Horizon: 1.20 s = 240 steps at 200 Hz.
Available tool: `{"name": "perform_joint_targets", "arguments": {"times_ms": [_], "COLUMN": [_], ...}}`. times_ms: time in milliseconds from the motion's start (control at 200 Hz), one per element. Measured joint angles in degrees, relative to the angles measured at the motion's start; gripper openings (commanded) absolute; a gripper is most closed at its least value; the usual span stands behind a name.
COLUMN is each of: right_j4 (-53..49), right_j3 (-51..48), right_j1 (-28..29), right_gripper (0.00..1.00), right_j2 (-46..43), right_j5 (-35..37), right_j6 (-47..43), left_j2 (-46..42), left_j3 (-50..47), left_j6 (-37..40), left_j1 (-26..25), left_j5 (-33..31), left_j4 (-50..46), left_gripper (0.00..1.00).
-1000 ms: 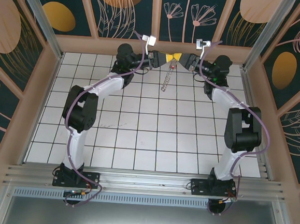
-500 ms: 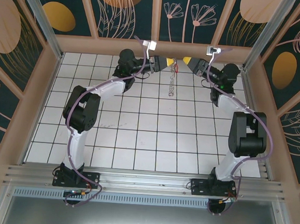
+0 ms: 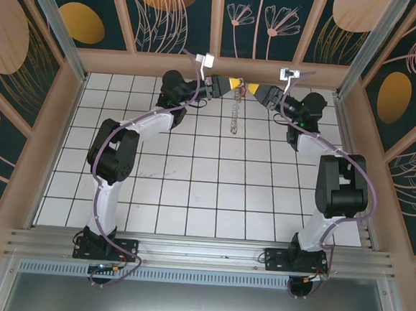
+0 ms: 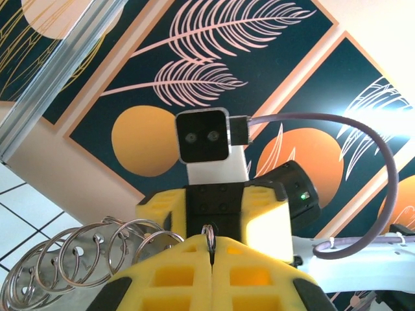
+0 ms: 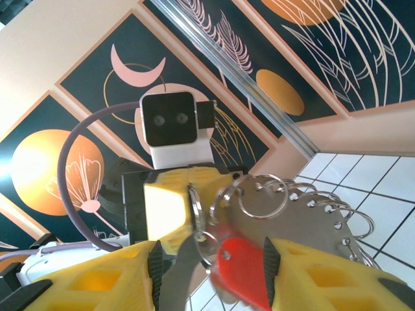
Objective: Put the keys on the keyring
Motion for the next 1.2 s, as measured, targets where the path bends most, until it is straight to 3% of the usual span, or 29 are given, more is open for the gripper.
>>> {"name": "perform_joint_targets", "arguments": {"times_ms": [145,300,691,1076,1151,1201], "right_j4": [1.88,5.53,13.60,8.68,6.51,3.82], "right_j3": [0.15,-0.11,-4.11,-5.07,-5.35,-5.88], "right_j1": [0.57,0.79,1.81,4.20,4.11,3.93], "right_gripper": [0.40,0.00,0.00,0.00,0.22,0.30], "right_j2": [2.29,2.99,2.97,1.73,0.92,-0.02], "right_j5": [-0.02,-0.28,-0.22,0.74,1.11,1.07], "right_j6": [1.70,4.04,8.13,2.91,1.36,-0.17], "left_j2": [0.00,0.00,0.00,0.00,0.00,0.00], "left_j3": [0.00,0.00,0.00,-0.22,-0.26,-0.31], "left_j6": [-0.61,-0.81,-0.83,-1.22,-1.25,-1.25], "left_j1": [0.00,0.00,-0.33,-0.31,-0.31,-0.33], "left_j5": [-0.02,-0.22,-0.59,0.46,0.48,0.20], "left_j4": [0.35,0.63,0.72,0.72,0.72,0.83], "left_gripper": [0.00,0.00,0.00,0.00,0.00,0.00]}}
